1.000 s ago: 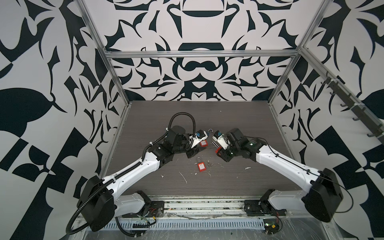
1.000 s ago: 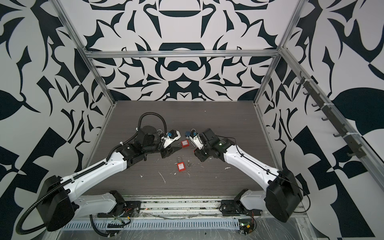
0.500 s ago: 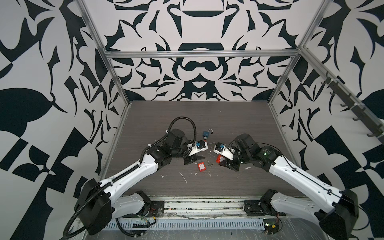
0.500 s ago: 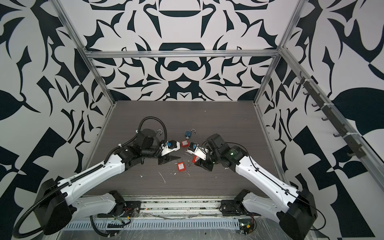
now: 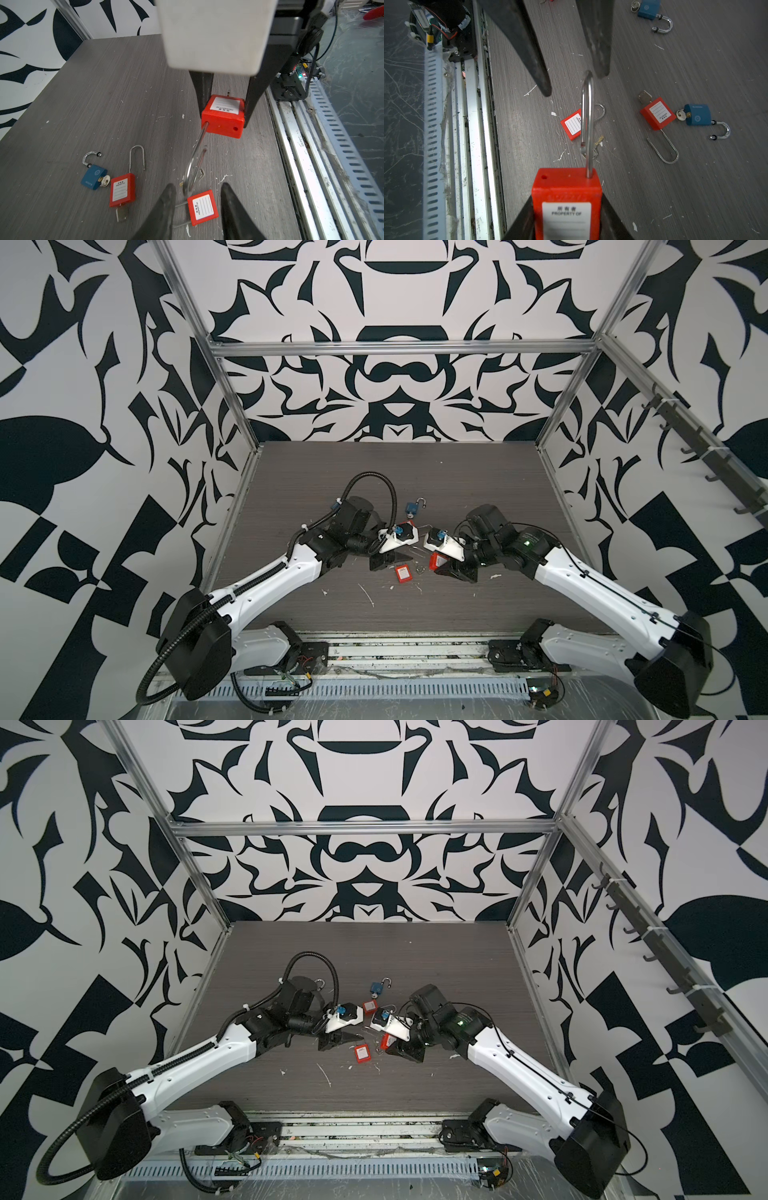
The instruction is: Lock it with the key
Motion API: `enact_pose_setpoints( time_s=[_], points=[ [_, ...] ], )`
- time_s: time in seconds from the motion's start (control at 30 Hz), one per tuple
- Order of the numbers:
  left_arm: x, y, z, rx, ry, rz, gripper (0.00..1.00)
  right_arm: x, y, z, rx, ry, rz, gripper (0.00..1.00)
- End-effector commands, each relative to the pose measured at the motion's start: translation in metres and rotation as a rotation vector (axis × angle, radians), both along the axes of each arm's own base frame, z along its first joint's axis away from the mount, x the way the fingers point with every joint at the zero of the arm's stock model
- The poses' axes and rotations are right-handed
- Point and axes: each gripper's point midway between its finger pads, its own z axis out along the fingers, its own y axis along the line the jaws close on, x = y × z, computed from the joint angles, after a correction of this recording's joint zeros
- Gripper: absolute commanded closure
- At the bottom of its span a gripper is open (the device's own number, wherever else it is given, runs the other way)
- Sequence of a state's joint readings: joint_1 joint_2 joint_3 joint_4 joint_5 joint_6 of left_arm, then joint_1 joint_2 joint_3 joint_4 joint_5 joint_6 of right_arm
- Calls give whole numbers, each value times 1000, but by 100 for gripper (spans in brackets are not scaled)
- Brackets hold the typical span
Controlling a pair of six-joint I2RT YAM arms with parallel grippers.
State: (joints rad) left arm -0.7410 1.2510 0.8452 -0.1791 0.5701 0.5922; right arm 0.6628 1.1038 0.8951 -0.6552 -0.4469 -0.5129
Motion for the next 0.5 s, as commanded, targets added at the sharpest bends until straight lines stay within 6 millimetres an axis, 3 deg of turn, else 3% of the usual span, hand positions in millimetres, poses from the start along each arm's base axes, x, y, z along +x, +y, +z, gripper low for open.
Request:
enact_pose_setpoints(
  time_s=[0.0,0.13,0.17,0.47],
  points=[
    [-4,-7,14,-43,3,-52,66,2,10,23,56,-42,43,83],
    [-5,-8,15,-50,4,-60,74,5,9,23,38,-62,40,83],
    [-3,-10,5,-29,28,-60,75,6,9,24,36,-64,40,83],
    [-4,-11,-2,-21,61,-61,87,9,12,25,24,-77,67,83]
  ],
)
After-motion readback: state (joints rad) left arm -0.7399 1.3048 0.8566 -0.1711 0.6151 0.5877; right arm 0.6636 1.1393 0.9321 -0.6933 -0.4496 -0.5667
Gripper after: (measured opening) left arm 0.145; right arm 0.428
